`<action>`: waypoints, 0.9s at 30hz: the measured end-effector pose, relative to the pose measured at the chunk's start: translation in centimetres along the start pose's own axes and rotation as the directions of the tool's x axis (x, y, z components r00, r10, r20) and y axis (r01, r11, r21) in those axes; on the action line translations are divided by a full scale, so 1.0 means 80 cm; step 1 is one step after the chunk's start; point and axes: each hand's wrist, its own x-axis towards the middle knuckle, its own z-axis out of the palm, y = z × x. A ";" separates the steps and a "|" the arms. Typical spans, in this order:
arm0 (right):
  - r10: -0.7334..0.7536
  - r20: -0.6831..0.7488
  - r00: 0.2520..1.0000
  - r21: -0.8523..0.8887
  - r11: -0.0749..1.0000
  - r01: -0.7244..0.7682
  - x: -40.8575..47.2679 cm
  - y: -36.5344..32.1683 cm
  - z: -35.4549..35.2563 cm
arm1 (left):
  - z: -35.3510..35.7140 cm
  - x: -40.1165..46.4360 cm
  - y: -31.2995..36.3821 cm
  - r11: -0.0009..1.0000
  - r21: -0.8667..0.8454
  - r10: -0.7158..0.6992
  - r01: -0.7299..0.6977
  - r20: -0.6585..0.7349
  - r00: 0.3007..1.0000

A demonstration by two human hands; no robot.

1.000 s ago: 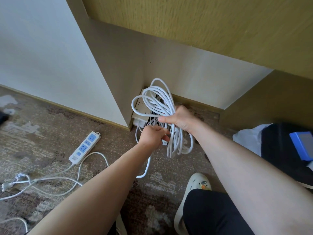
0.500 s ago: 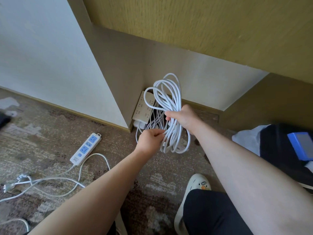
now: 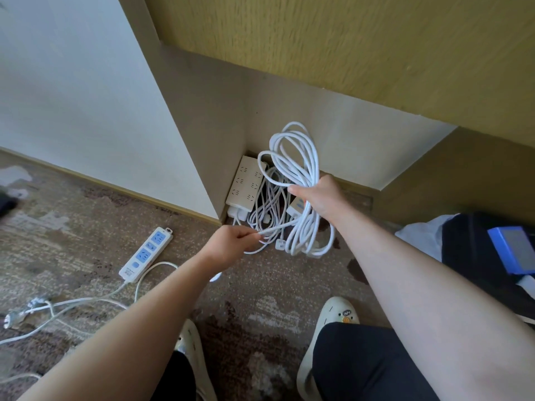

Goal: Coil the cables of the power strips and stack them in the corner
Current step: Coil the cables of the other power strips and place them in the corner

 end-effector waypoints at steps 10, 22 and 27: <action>-0.024 -0.045 0.999 -0.122 0.992 0.018 0.000 0.004 -0.004 | -0.072 -0.016 -0.012 0.953 0.271 0.219 -0.137 -0.300 0.928; -0.076 -0.194 0.978 -0.260 0.965 0.024 0.003 0.016 -0.009 | -0.071 -0.012 -0.056 0.918 0.386 0.158 -0.094 -0.136 0.978; -0.060 -0.282 0.957 -0.188 0.982 0.006 0.005 0.019 -0.026 | -0.116 -0.025 -0.086 0.964 0.262 0.108 -0.034 -0.271 0.957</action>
